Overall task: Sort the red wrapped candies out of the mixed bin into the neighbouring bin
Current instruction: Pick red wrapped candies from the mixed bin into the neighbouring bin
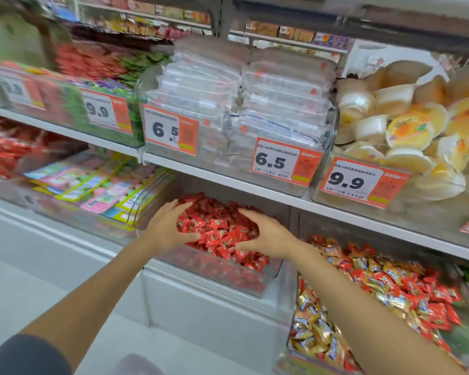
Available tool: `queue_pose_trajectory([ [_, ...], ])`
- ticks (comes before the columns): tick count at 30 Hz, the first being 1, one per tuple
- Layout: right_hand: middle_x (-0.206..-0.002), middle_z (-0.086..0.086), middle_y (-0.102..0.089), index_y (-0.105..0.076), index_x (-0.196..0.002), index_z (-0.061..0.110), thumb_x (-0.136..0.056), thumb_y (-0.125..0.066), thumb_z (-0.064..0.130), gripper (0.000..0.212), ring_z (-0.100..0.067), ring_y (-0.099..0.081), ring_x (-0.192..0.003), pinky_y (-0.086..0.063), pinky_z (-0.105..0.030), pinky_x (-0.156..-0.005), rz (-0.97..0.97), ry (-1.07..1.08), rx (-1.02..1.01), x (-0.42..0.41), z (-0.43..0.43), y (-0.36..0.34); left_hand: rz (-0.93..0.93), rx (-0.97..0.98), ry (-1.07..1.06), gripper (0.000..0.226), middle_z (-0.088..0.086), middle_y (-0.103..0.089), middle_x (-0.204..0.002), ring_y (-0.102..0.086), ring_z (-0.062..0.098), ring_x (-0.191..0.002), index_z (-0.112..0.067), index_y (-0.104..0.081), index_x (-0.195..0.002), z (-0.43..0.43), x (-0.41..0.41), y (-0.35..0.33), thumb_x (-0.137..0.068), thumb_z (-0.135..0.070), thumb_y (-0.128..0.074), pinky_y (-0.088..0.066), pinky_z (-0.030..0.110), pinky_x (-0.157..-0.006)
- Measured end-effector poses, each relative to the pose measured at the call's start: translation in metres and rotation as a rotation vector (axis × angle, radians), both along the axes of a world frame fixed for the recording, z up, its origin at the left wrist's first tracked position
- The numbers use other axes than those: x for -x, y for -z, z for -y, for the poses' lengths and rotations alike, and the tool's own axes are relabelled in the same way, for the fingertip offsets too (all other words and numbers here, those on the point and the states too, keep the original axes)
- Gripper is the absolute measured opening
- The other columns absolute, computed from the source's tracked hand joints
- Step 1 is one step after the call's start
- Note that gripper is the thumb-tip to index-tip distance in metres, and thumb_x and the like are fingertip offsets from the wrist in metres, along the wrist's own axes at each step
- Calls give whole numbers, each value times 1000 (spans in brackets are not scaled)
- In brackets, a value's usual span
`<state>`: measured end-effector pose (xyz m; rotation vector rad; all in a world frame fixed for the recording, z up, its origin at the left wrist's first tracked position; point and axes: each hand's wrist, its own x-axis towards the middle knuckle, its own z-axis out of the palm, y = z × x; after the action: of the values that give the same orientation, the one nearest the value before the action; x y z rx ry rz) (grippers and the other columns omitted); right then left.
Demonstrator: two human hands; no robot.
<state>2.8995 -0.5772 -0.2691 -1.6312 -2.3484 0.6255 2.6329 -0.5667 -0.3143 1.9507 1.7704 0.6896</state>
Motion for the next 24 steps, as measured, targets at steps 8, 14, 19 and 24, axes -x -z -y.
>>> queue_pose_trajectory([
  [8, -79, 7, -65, -68, -88, 24, -87, -61, 8, 18, -9, -56, -68, -44, -18, -65, -198, 207, -203, -83, 114, -17, 292, -108, 167, 16, -5, -69, -94, -61, 3, -77, -25, -66, -98, 70, -88, -44, -85, -18, -72, -45, 9, -67],
  [14, -89, 7, -70, -73, -96, 19, -88, -66, 10, 14, 1, -57, -71, -46, -11, -66, -124, 132, 112, -150, 176, -5, 459, -36, 259, 29, 0, -63, -110, -57, 12, -85, -19, -62, -116, 94, -192, -43, -89, -26, -67, -43, 10, -68],
  [19, -88, 8, -62, -76, -99, 22, -81, -78, 31, 20, -5, -54, -82, -43, -21, -75, -1, 44, 252, -184, 187, 17, 436, -49, 161, 47, 3, -47, -114, -45, 2, -74, -20, -59, -123, 89, -228, -29, -79, -14, -75, -37, 9, -65],
  [24, -84, 15, -47, -74, -91, 22, -81, -76, 31, 14, 4, -40, -83, -28, -16, -79, 136, -61, 155, -180, 176, 29, 376, -6, 194, 61, 9, -46, -114, -42, 3, -64, -25, -59, -124, 74, -233, -23, -70, -3, -78, -35, 5, -55],
])
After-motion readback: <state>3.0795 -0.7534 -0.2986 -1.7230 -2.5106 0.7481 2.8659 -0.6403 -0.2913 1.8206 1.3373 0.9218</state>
